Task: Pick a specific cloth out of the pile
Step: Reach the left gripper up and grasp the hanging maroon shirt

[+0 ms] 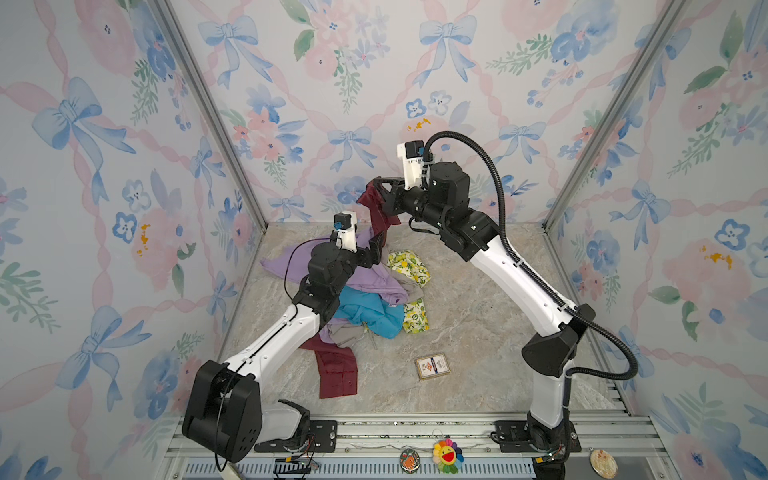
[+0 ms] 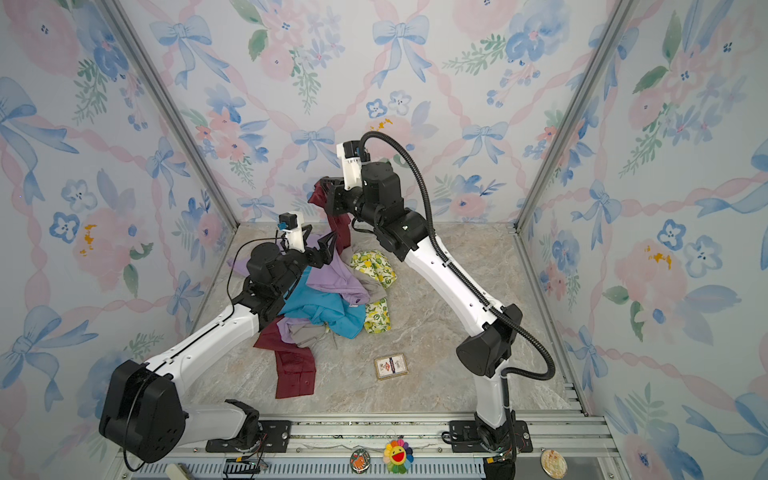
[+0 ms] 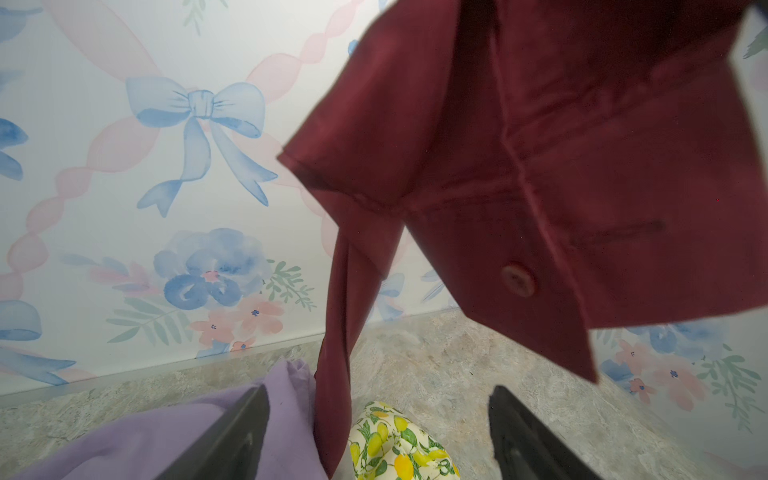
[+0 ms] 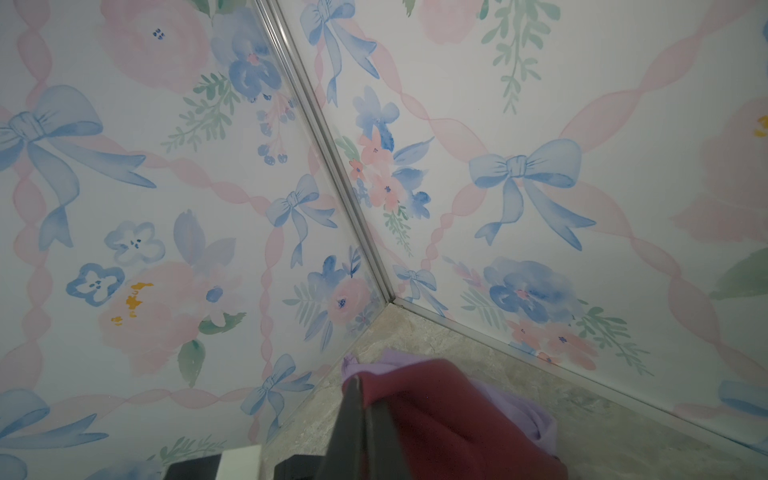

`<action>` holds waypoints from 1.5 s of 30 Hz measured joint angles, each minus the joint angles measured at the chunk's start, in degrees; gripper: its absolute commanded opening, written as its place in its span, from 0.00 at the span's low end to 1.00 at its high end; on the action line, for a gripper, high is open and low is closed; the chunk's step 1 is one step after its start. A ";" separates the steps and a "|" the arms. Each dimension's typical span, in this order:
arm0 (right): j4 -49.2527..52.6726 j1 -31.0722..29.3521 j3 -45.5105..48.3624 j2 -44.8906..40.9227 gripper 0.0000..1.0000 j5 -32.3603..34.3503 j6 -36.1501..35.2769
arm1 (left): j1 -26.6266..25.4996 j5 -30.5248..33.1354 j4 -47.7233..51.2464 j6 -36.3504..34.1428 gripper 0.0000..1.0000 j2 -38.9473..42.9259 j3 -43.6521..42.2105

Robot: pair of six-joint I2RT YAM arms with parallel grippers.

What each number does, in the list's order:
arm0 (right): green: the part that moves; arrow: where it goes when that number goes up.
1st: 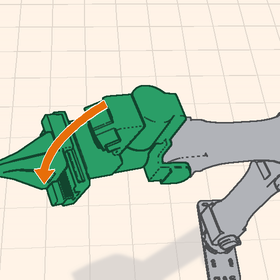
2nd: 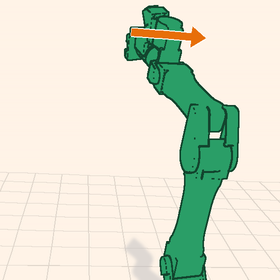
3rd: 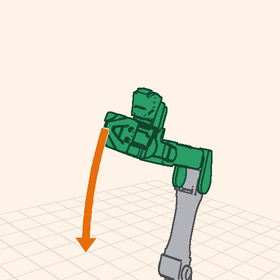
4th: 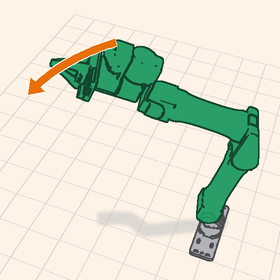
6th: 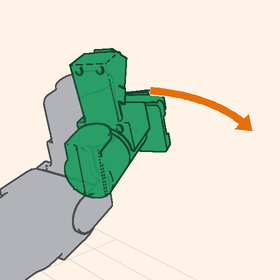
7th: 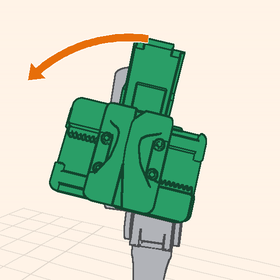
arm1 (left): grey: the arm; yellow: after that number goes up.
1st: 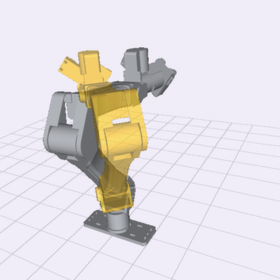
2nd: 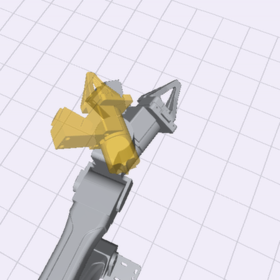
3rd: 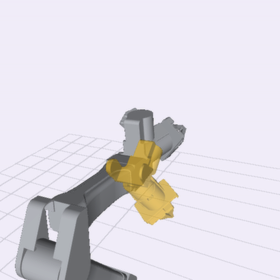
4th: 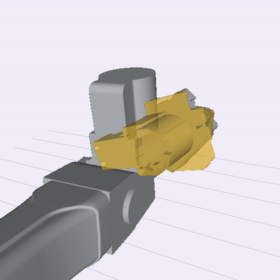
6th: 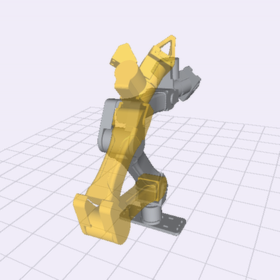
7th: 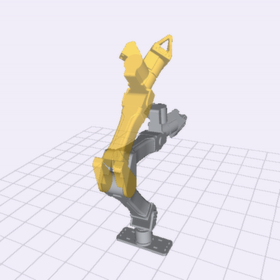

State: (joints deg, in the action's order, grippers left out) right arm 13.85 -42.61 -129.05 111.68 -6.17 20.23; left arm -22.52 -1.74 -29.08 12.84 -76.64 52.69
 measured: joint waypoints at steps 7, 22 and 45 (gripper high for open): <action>-3.06 -0.37 9.31 -6.73 0.00 -0.94 1.81 | 0.00 0.42 -3.65 -0.66 0.45 -12.31 5.84; -11.13 10.38 39.43 -17.73 0.00 -1.20 8.41 | 6.86 -8.15 -1.95 8.59 0.00 -25.27 30.38; -37.90 7.69 24.87 11.19 0.63 -8.37 11.13 | 6.12 -13.77 21.73 11.72 0.00 -24.20 56.19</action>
State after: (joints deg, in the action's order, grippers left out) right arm -24.05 -34.92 -104.18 122.87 -14.55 31.35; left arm -16.40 -15.51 -7.35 24.56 -100.84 108.88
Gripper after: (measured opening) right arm 0.583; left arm 0.047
